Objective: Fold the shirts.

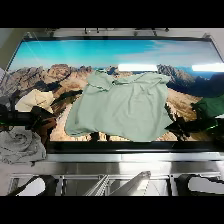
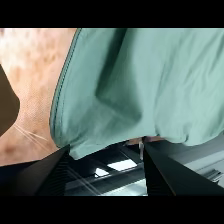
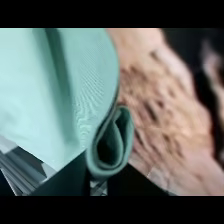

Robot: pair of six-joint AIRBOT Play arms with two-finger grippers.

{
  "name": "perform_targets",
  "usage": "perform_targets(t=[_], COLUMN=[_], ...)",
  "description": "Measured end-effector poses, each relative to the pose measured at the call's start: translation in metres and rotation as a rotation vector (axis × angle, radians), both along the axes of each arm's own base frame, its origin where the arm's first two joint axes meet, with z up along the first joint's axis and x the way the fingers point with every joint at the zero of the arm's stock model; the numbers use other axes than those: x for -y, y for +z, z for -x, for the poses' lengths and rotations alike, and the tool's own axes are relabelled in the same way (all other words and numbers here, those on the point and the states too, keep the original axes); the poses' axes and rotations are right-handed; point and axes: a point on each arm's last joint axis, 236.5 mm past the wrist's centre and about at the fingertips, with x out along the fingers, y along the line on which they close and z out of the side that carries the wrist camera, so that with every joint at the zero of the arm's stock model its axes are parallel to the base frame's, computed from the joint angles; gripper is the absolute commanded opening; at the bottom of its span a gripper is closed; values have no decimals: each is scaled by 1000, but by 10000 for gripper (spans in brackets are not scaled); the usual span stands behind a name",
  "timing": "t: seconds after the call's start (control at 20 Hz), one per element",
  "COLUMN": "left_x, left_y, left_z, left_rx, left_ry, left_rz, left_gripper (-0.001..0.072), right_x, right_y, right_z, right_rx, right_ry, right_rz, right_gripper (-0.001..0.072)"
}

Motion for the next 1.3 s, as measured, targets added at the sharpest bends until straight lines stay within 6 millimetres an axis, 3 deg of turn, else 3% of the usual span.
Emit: perform_targets(t=[0.05, 0.25, 0.6, 0.65, 0.7, 0.85, 0.95, 1.0, 1.05, 1.1, 1.2, 1.3], left_x=[1, 9, 48, 53, 56, 75, 96, 106, 108, 123, 130, 128], left_y=[-9, -43, -75, -77, -81, -77, -42, -14, -6, 63, 161, 263], left_z=[4, 14, 8, 7, 4, -11, -22, -28, -30, -37, -36, -20], left_rx=[-29, -125, -199, -203, -200, -156, -91, -37, -20, 125, 375, 677], left_ry=[3, -19, -149, -164, -177, -229, -289, -328, -337, -409, -483, -528], left_rz=[10, 46, 73, 75, 66, 71, 143, 185, 197, 270, 306, 262], left_gripper=[477, 476, 475, 364, 6, 21, 21, 21, 21, 22, 22, 23], right_x=[-9, -34, -45, -45, -46, -56, -63, -65, -65, -62, -49, -30], right_y=[0, 1, 4, 5, 5, 21, 49, 72, 78, 137, 230, 339], right_z=[0, -2, -1, 0, 0, -5, -13, -18, -20, -32, -44, -36], right_rx=[0, 12, 0, -1, -2, 16, 81, 139, 156, 316, 593, 940], right_ry=[23, 75, 86, 88, 86, 70, 68, 66, 63, 37, -15, -69], right_rz=[-6, -22, -43, -47, -52, -116, -190, -231, -240, -313, -386, -414], right_gripper=[18, 21, 21, 21, 21, 20, 20, 20, 20, 20, 20, 20])
